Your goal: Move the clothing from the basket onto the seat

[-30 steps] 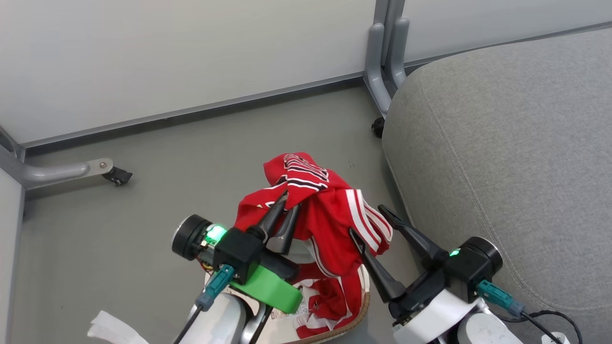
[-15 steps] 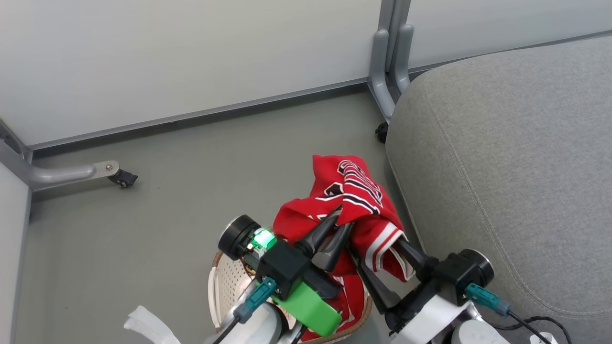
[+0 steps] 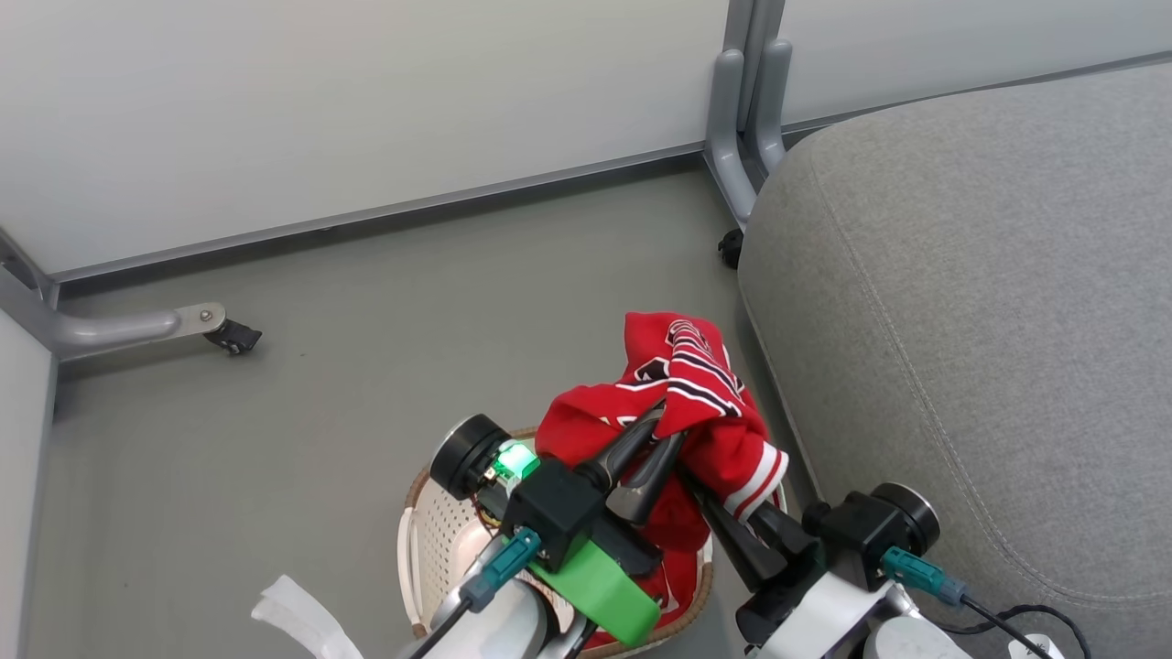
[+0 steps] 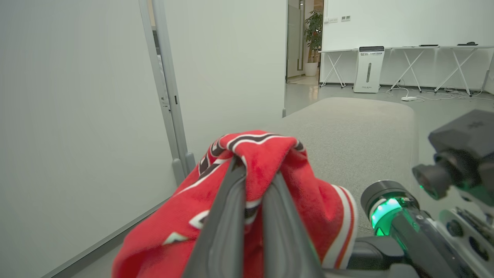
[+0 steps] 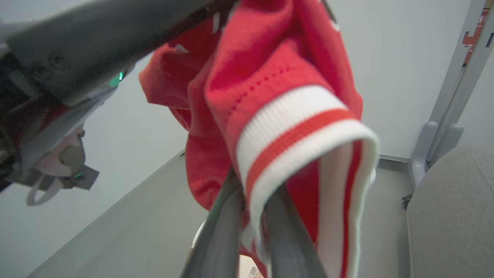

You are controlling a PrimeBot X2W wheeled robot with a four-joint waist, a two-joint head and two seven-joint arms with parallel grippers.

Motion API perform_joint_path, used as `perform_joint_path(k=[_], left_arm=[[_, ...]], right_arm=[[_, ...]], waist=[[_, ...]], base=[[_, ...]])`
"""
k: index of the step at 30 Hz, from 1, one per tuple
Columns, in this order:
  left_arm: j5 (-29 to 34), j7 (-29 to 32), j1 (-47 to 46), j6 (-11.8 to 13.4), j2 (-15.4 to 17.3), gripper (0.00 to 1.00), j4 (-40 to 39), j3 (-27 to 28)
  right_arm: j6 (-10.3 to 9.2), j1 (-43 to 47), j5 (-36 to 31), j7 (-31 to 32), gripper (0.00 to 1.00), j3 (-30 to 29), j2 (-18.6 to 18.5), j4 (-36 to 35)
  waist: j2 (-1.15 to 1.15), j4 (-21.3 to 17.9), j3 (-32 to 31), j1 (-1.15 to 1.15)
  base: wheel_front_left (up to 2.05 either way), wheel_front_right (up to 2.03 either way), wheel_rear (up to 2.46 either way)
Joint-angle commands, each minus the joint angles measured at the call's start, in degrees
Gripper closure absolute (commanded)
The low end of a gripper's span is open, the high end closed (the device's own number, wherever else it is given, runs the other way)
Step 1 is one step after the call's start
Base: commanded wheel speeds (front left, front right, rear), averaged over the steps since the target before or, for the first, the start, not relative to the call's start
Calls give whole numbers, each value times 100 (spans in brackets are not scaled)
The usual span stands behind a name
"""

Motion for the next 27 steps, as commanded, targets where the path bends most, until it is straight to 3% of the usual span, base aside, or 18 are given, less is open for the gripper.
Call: perform_joint_path(k=[1,6,7,9,27], left_arm=[[10,-22,-78,-2,-6,100,24,-4],[-11,-22,-89,5,-6,100,135,-25],[-41,-19,-72,16,-6,78,173,-25],[-85,-6,-58,12,-6,0,227,-54],[-218,89,-91,79,85,0,346,-118]], right_arm=[[-2,7,-2,-10,100,-13,-13,-25],[-2,38,-13,-10,100,-27,-20,-44],[-2,45,-14,-10,100,-29,-20,-46],[-2,59,-14,-10,100,-35,-26,-51],[-2,158,-60,-10,100,-69,-83,-58]], waist=[[0,8,-2,0],[0,22,-21,0],[0,22,-29,0],[0,22,-44,0],[0,17,-118,0]], base=[[0,0,0],[0,0,0],[0,0,0],[0,0,0],[0,0,0]])
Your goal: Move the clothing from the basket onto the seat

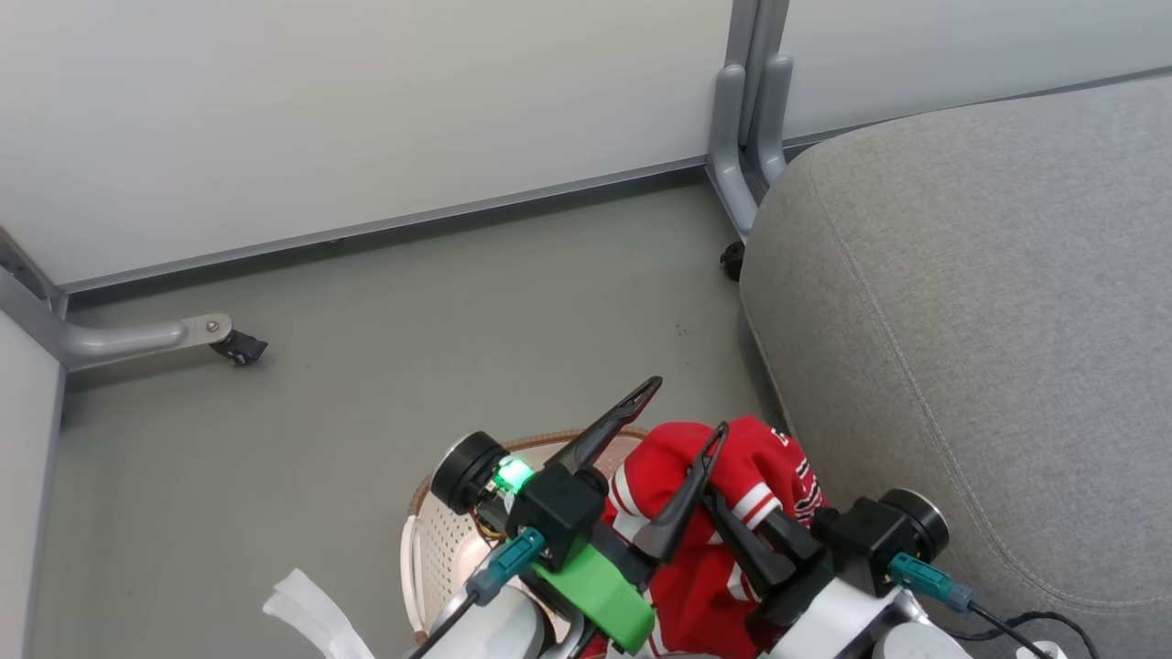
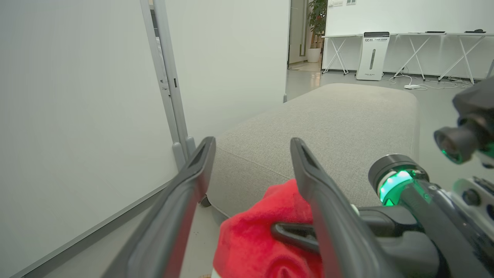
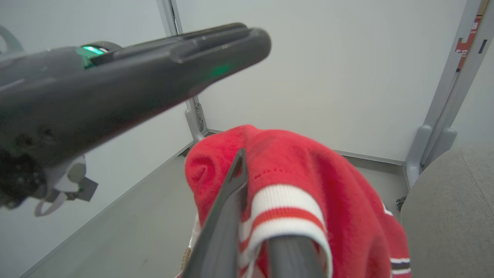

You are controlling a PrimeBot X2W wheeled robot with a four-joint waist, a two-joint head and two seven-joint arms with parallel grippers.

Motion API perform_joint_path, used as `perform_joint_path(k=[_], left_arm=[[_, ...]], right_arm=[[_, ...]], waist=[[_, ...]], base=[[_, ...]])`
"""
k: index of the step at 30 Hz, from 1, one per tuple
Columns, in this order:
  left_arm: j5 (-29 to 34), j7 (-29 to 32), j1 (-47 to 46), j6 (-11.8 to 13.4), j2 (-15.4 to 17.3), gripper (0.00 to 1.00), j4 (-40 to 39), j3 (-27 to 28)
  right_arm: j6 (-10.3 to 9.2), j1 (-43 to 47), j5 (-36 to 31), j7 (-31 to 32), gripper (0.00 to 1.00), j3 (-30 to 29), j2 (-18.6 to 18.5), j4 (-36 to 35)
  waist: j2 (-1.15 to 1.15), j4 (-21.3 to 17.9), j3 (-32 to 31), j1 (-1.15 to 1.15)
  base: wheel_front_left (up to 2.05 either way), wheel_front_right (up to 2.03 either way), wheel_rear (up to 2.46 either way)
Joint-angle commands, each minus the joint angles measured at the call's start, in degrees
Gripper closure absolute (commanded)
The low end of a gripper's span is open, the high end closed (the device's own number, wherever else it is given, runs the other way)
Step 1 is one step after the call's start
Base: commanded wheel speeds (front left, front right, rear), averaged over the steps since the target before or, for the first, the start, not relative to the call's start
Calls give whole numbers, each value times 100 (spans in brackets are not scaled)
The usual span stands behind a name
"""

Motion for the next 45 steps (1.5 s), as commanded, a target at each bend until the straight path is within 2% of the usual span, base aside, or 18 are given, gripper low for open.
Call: perform_joint_path(k=[1,12,16,24,34,42,45], left_arm=[[-60,-1,-93,29,47,0,-5,-5],[-9,-43,-147,192,192,0,-48,121],[32,-59,-159,315,334,0,-74,279],[244,-101,1,651,819,0,-359,653],[194,56,306,660,1432,0,-745,843],[261,387,305,602,1762,0,-1030,812],[285,514,193,540,1818,0,-1124,756]], right_arm=[[-2,61,-15,-10,100,-7,-29,-19],[-2,-33,-84,-10,100,-250,-6,-138],[-2,-121,-156,-11,100,-377,-4,-293],[-2,-238,-332,-11,100,-808,58,-820],[-2,-201,-513,-11,100,-1323,317,-1378],[-2,-73,-510,-11,100,-1509,572,-1488],[-2,-26,-522,-11,100,-1614,654,-1526]], waist=[[0,-3,4,0],[0,-186,250,0],[0,-418,447,0],[0,-1102,969,0],[0,-1998,1566,0],[0,-2668,1909,0],[0,-2772,2034,0]], base=[[0,0,0],[0,0,0],[0,0,0],[0,0,0],[0,0,0],[0,0,0],[0,0,0]])
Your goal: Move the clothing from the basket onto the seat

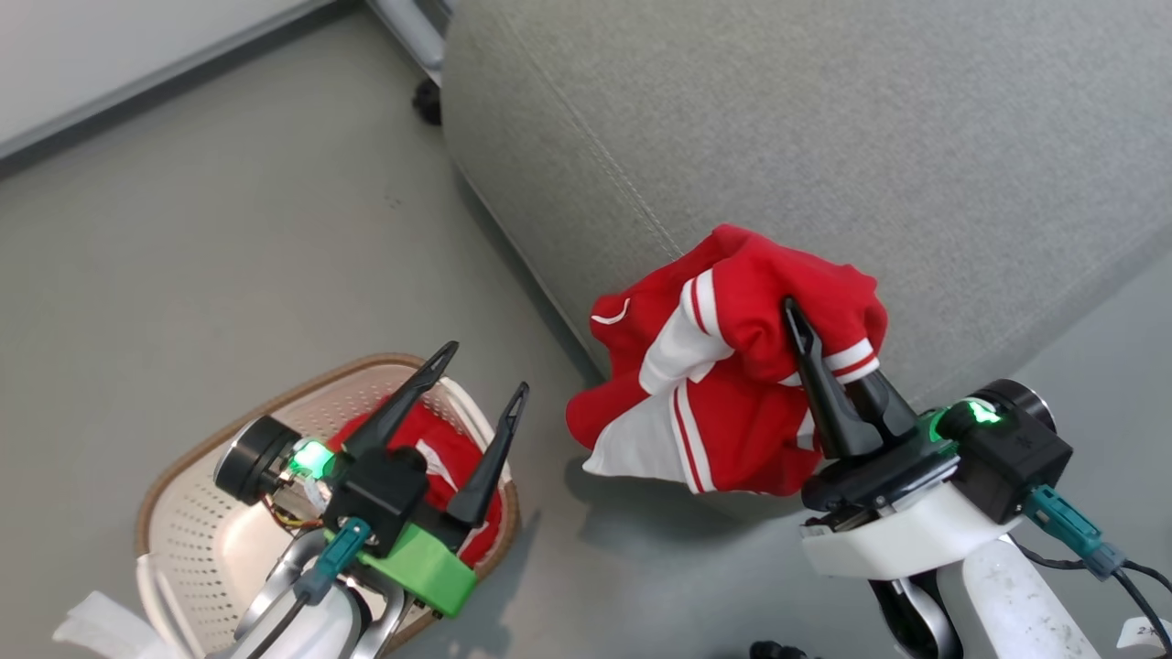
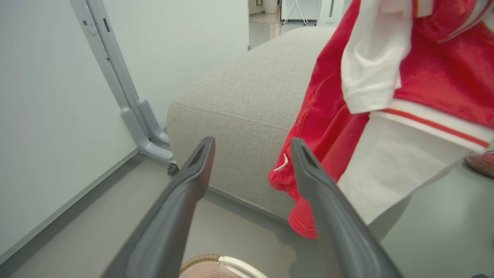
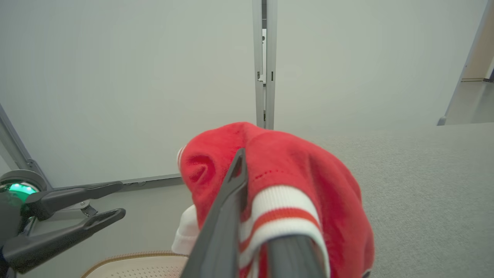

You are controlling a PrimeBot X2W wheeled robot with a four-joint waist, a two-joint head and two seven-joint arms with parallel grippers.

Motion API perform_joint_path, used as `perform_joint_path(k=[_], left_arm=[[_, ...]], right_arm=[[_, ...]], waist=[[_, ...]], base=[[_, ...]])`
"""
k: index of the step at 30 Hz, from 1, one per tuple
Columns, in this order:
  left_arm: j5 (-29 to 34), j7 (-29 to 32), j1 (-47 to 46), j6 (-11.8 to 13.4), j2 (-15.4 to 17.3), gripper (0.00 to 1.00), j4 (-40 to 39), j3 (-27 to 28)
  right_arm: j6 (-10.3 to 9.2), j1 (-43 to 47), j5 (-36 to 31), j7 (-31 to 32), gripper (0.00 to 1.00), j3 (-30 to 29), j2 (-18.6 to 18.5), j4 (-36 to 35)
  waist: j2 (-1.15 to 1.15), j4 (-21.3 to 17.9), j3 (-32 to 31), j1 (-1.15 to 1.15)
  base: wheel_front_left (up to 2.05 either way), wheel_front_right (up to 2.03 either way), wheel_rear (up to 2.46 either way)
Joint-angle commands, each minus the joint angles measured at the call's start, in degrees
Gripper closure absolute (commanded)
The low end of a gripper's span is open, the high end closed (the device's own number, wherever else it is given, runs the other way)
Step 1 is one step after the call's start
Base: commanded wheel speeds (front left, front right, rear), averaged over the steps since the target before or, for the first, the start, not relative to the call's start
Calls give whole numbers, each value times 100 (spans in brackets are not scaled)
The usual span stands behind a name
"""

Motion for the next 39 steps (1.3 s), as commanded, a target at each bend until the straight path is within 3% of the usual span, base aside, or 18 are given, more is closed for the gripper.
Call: perform_joint_path(k=[1,8,17,25,29,33,39], left_arm=[[63,52,-134,-54,69,0,-38,-25],[102,301,-454,-258,119,0,-90,-216],[291,642,-841,-374,232,0,-283,-412],[444,844,-1268,-397,136,0,-455,-547],[454,801,-1359,-365,94,0,-465,-582],[461,758,-1398,-322,77,0,-443,-587],[465,714,-1450,-327,25,0,-367,-662]], right_arm=[[-2,56,-40,-13,100,-67,46,-56],[-2,-120,-202,-13,100,-220,121,-266],[-3,-1649,-435,-13,100,-874,-217,-789],[-4,-3436,-372,-12,100,-2044,-1092,-880],[-4,-3936,-286,-11,100,-2594,-1555,-670],[-4,-3920,-122,-7,100,-2954,-1735,-307],[-4,-3311,52,-7,100,-3268,-1422,533]], waist=[[0,-368,432,0],[0,-391,795,0],[0,-323,1495,0],[0,244,2161,0],[0,490,2322,0],[0,636,2443,0],[0,707,2544,0]], base=[[0,0,0],[0,0,0],[0,0,0],[0,0,0],[0,0,0],[0,0,0],[0,0,0]])
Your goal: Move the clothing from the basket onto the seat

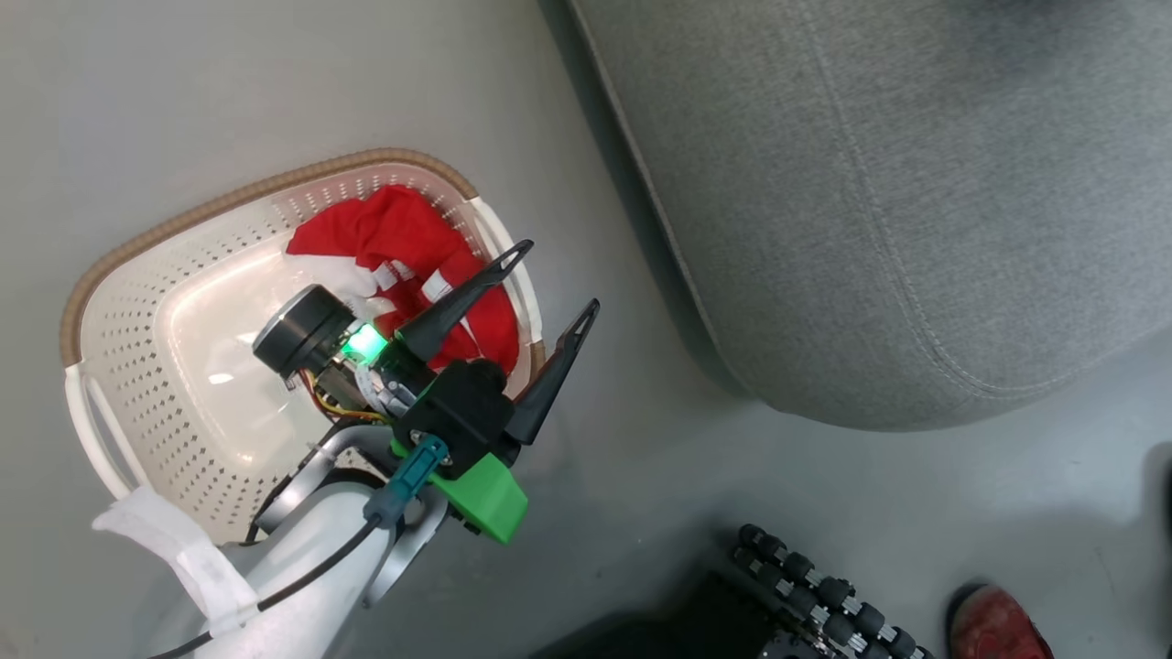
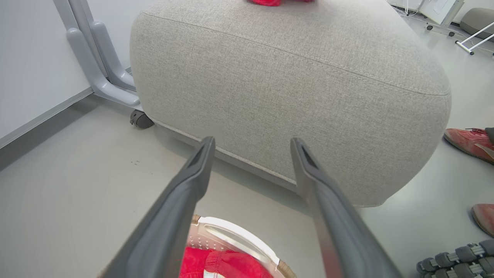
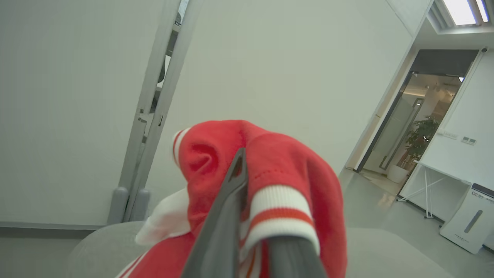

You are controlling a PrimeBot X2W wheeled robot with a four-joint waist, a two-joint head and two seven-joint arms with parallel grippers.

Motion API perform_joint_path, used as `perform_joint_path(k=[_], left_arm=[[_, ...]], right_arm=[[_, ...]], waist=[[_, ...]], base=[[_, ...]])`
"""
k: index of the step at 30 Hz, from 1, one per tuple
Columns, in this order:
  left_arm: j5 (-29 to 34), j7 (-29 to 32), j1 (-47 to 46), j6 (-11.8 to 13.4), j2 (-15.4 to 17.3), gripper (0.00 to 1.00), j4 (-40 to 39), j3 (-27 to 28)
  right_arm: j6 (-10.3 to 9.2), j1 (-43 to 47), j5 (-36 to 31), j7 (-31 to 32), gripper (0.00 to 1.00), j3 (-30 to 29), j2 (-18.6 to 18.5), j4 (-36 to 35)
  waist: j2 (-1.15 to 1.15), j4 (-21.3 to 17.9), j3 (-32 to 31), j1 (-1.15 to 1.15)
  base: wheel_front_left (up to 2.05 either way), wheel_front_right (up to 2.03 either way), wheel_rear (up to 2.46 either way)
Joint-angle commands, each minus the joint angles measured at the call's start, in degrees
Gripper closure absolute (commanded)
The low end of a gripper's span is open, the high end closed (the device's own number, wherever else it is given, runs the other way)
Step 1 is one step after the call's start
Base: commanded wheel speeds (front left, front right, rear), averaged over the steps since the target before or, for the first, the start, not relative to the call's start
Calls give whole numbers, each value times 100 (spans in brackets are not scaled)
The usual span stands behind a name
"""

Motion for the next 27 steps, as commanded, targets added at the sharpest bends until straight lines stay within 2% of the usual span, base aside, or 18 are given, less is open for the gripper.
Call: perform_joint_path(k=[1,7,8,9,10,19,27], left_arm=[[6,-30,-103,-5,-12,0,22,-18],[-66,-49,-44,39,11,0,93,-26],[-78,-58,-17,56,20,0,102,-24],[-98,-66,21,68,23,0,113,-20],[-102,-63,46,86,19,0,122,-22],[-281,-437,257,248,-192,0,396,-5],[-555,-1008,590,460,-544,0,860,45]], right_arm=[[-8,197,59,-1,100,-138,108,207],[-8,825,-10,-1,100,-409,608,1211],[-8,887,-20,-1,92,-436,671,1330],[-8,955,-25,-1,54,-484,765,1449],[-8,1006,-48,-1,0,-533,843,1488],[-8,1883,-208,-1,0,-482,1408,1466],[-8,2928,-399,-1,0,145,1642,1284]], waist=[[0,105,98,-1],[0,67,30,-1],[0,54,6,-1],[0,37,-29,-1],[0,26,-61,-1],[0,52,-646,-1],[0,410,-1368,-1]], base=[[0,0,0],[0,0,0],[0,0,0],[0,0,0],[0,0,0],[0,0,0],[0,0,0]])
